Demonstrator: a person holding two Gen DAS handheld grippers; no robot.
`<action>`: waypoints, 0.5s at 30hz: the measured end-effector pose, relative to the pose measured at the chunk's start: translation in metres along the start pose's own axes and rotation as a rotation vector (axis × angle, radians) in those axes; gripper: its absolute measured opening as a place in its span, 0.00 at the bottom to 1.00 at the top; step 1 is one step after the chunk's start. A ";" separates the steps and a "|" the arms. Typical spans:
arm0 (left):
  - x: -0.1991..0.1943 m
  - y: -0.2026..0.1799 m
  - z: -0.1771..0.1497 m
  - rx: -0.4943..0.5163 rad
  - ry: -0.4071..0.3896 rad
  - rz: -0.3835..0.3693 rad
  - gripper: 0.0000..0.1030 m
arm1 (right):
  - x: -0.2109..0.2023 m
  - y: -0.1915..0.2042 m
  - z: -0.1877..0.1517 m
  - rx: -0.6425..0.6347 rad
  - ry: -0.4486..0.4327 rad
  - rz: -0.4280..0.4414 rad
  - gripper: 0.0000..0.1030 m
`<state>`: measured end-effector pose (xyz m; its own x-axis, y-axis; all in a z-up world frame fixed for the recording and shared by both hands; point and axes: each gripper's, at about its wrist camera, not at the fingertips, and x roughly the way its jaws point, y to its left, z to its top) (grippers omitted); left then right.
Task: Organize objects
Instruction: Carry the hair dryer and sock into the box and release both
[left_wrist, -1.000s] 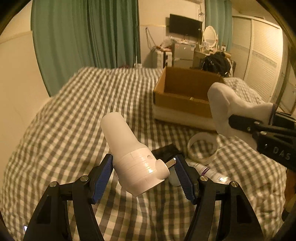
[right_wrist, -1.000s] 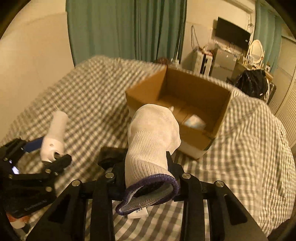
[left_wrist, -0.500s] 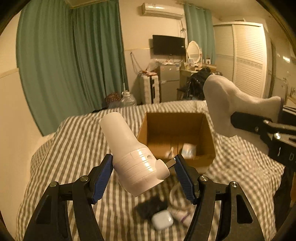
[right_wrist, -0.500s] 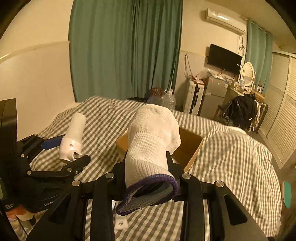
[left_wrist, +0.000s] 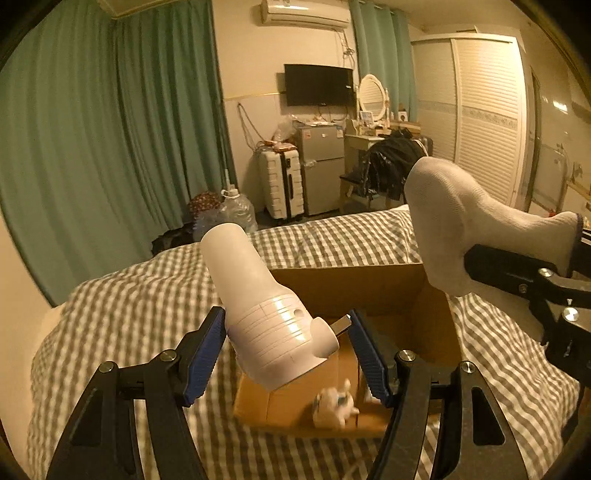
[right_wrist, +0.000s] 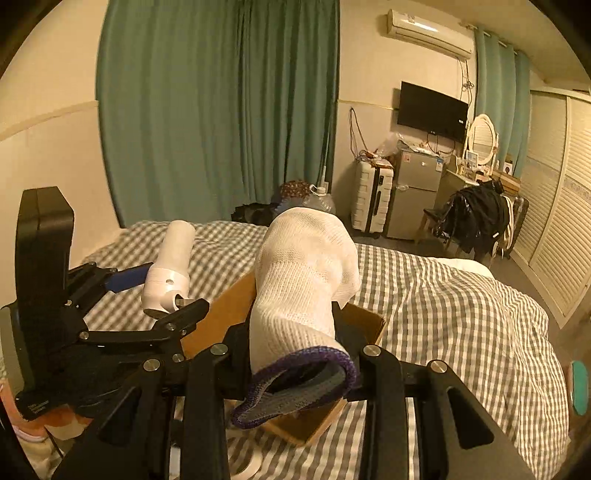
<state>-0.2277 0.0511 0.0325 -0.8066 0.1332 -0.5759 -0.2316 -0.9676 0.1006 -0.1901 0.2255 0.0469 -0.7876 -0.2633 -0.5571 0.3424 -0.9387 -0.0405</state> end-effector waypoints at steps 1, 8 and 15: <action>0.012 0.001 0.000 0.004 0.009 -0.007 0.67 | 0.010 -0.004 0.001 0.002 0.008 -0.007 0.31; 0.070 0.001 -0.011 0.051 0.074 -0.048 0.67 | 0.085 -0.022 -0.016 0.040 0.103 0.015 0.31; 0.102 -0.004 -0.028 0.054 0.150 -0.079 0.67 | 0.122 -0.024 -0.046 0.057 0.179 0.050 0.32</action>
<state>-0.2933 0.0623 -0.0493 -0.6956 0.1707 -0.6979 -0.3230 -0.9420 0.0915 -0.2711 0.2260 -0.0584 -0.6651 -0.2713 -0.6958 0.3457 -0.9377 0.0352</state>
